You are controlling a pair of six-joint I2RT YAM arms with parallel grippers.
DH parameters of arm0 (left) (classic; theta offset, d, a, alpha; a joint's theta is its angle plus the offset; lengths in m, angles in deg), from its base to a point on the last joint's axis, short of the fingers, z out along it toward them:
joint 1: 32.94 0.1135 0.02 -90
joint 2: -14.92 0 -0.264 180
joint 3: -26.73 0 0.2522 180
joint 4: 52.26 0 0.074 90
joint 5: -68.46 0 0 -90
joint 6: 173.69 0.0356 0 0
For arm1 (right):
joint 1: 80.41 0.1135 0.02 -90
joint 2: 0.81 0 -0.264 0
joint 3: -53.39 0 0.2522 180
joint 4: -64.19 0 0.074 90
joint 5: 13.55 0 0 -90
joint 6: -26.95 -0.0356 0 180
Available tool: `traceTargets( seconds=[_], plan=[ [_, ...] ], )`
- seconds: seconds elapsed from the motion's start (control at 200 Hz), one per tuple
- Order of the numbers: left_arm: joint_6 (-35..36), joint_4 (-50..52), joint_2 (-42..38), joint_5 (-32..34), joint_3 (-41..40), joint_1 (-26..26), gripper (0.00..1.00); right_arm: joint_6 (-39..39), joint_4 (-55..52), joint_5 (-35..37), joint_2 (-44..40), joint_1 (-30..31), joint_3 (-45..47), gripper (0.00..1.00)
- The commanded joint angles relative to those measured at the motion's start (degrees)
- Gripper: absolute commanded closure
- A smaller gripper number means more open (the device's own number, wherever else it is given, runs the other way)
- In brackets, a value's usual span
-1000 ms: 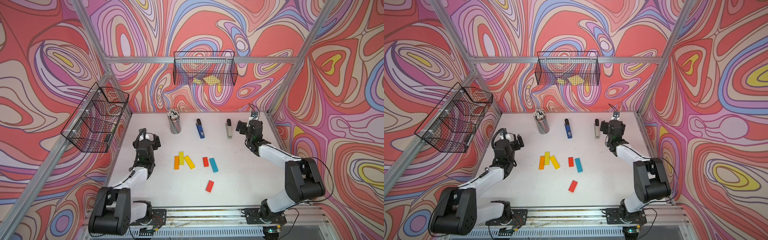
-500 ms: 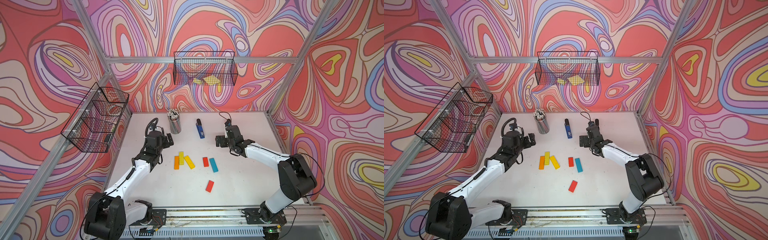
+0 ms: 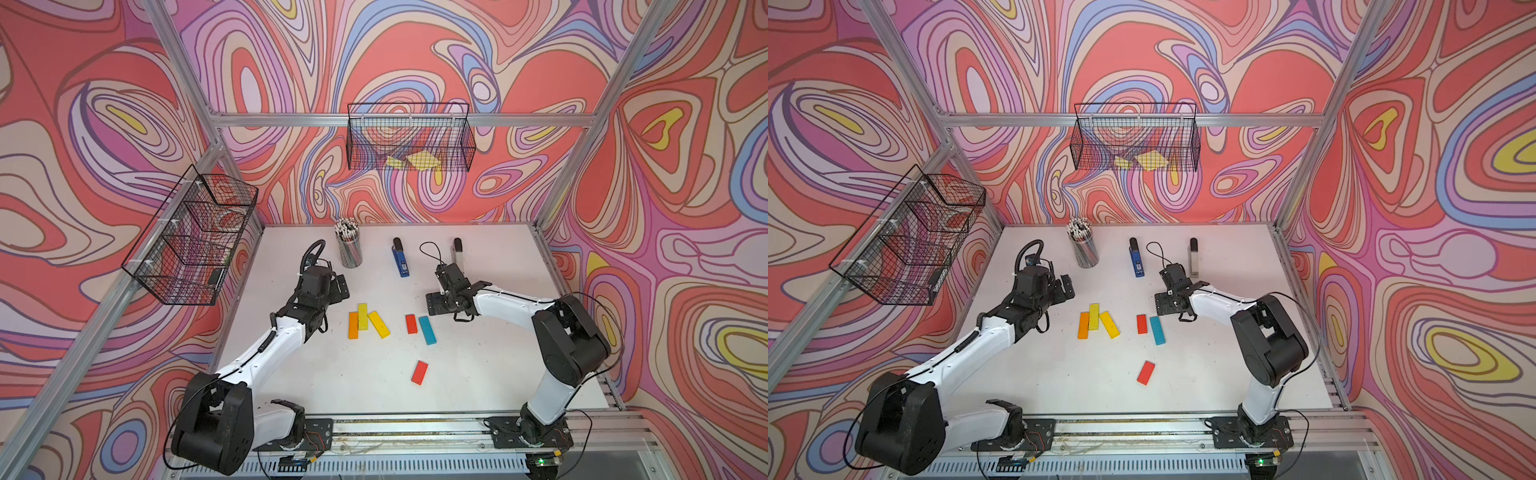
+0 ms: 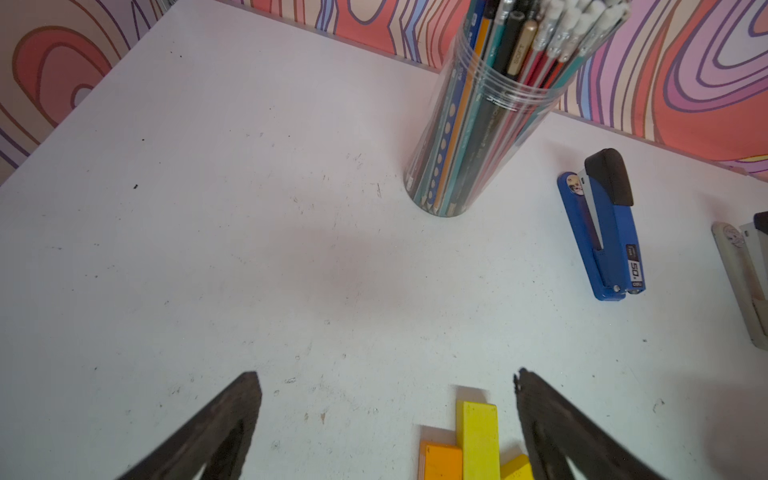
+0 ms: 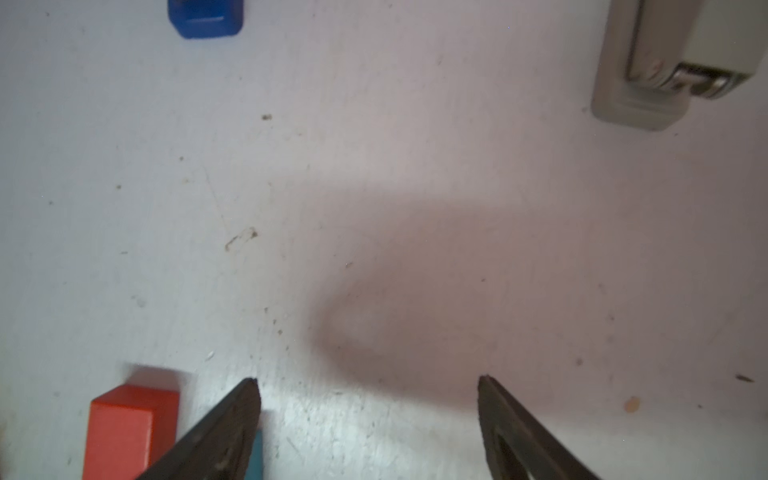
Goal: Assemble the letter p with building blocks
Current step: Pick up the building block from the center of the board.
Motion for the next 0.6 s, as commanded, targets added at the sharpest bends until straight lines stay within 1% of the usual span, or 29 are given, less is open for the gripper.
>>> traceTargets(
  seconds=[0.0,0.15,0.255,0.416,0.596],
  plan=[
    [-0.96,0.49,-0.78,0.19,0.38,0.12,0.01,-2.06,-1.45,-2.65,-2.31,1.91,1.19,0.15],
    [-0.79,0.02,-0.78,-0.15,0.01,0.13,0.01,-2.83,-1.72,-7.19,-5.62,3.38,3.34,0.14],
    [-0.54,0.13,-0.36,-0.36,0.19,0.13,0.01,-2.38,-4.76,-5.5,-5.63,5.16,3.07,0.14],
    [-0.4,-0.49,-0.18,0.25,-0.46,0.14,0.01,-2.82,-6.09,-5.37,-4.85,5.81,3.78,0.14],
    [-0.59,-0.78,0.25,0.19,-1.11,0.14,0.01,-3.95,-8.41,-2.66,-3.73,6.96,2.84,0.14]
  ],
)
